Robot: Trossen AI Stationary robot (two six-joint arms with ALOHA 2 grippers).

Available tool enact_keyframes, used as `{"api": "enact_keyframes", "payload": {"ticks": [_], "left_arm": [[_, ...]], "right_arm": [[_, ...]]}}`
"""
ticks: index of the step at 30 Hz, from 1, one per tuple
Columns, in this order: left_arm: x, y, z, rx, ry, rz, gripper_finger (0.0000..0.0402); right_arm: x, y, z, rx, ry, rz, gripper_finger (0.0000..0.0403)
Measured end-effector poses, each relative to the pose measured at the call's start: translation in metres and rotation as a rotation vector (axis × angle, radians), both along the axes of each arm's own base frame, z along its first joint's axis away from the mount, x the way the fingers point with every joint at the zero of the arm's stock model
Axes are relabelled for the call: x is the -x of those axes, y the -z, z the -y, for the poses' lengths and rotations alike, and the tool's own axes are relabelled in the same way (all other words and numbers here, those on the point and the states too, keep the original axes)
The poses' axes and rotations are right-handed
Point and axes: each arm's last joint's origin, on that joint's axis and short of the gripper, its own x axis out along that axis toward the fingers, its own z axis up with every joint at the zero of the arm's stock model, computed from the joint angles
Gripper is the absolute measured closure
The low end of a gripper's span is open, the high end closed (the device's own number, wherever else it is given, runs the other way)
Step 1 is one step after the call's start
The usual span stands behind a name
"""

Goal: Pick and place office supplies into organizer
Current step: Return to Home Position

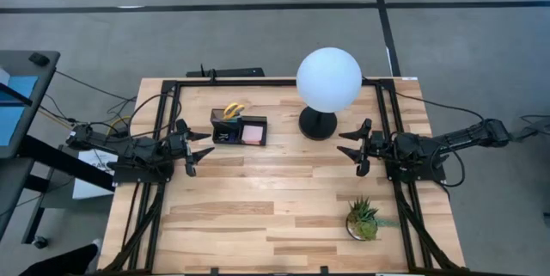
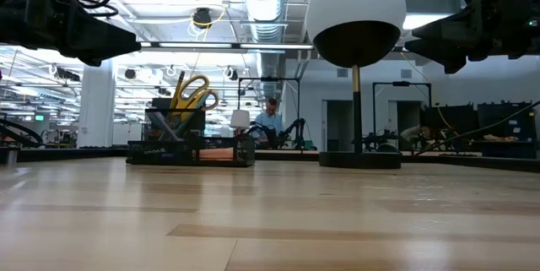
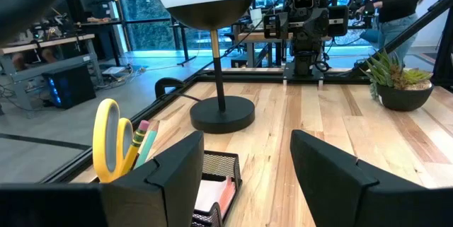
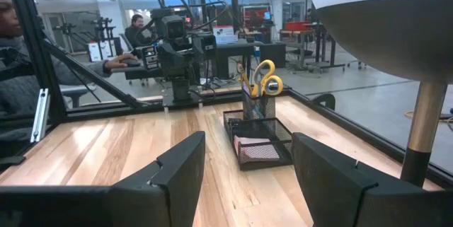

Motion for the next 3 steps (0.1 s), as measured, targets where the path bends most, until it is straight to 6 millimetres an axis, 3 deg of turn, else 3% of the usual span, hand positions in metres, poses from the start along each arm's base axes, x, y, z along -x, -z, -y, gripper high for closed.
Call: {"api": "enact_keyframes", "payload": {"ticks": [3], "left_arm": [[0.0000, 0.0000, 0.0000, 0.000, 0.001, 0.000, 0.0194]], "right_arm": [[0.0000, -0.0001, 0.0000, 0.000, 0.000, 0.001, 0.0198]]}}
